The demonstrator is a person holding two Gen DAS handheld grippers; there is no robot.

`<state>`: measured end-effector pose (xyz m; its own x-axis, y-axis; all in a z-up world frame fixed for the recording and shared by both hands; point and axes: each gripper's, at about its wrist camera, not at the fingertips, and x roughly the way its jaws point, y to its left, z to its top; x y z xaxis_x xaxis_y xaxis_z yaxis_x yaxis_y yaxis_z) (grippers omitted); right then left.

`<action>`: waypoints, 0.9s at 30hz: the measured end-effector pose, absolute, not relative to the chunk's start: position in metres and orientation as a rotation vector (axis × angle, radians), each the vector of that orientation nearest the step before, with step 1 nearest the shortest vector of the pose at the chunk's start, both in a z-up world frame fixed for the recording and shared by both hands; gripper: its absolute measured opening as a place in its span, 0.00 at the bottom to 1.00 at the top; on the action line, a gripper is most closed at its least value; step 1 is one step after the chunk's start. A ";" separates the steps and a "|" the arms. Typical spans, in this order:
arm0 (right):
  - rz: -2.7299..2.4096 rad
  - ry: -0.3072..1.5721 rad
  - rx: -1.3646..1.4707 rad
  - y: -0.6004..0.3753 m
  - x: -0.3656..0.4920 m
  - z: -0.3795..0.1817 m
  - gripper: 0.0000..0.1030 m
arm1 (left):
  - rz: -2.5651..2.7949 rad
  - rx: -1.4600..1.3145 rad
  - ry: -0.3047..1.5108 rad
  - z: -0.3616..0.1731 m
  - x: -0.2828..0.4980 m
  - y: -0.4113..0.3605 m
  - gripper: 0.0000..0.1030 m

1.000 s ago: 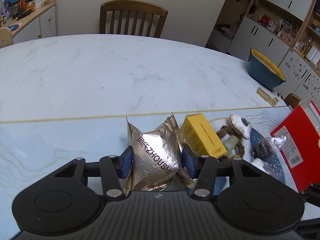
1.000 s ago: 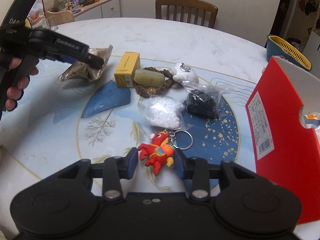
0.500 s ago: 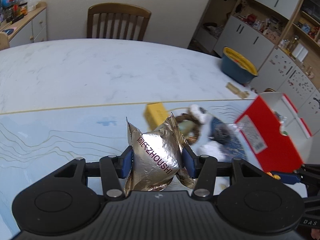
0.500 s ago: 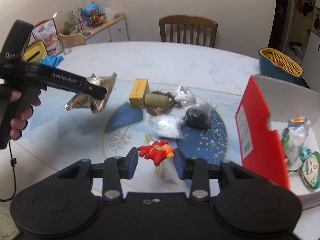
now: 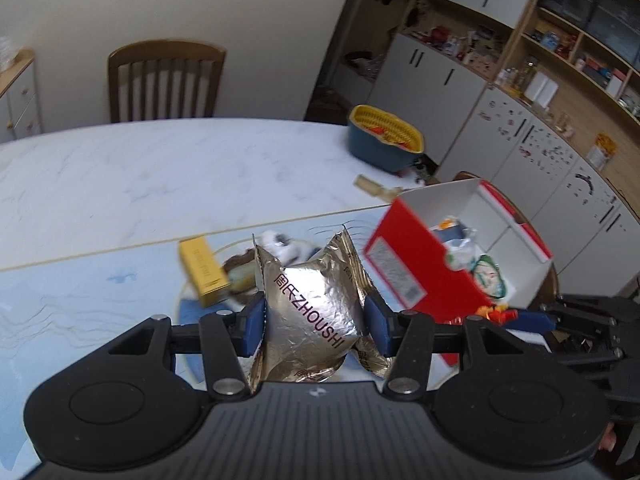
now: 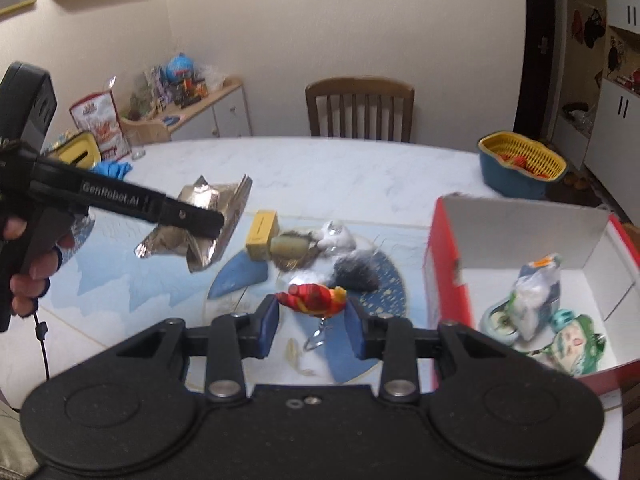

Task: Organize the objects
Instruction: 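Carry the foil packet and red horse keychain with both tools over the shoebox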

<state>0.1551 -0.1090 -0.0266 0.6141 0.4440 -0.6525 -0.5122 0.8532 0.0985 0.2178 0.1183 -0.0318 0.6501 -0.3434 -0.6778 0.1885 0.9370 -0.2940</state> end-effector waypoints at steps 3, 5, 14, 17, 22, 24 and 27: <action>0.537 0.692 -0.077 -0.125 0.157 -0.017 0.33 | -0.325 -0.200 0.805 -0.025 0.222 0.103 0.50; 0.526 0.670 -0.066 -0.136 0.159 -0.010 0.33 | -0.337 -0.187 0.795 -0.019 0.226 0.092 0.50; 0.472 0.597 -0.061 -0.194 0.180 0.011 0.33 | -0.384 -0.140 0.759 0.000 0.247 0.033 0.50; 0.455 0.592 -0.057 -0.214 0.189 0.012 0.33 | -0.405 -0.119 0.768 0.000 0.255 0.007 0.50; 0.429 0.586 -0.046 -0.248 0.205 0.011 0.33 | -0.437 -0.091 0.793 -0.005 0.268 -0.038 0.50; 0.418 0.585 -0.043 -0.261 0.211 0.011 0.33 | -0.451 -0.081 0.803 -0.008 0.273 -0.056 0.50; 0.406 0.588 -0.038 -0.281 0.222 0.009 0.33 | -0.470 -0.062 0.823 -0.014 0.281 -0.082 0.50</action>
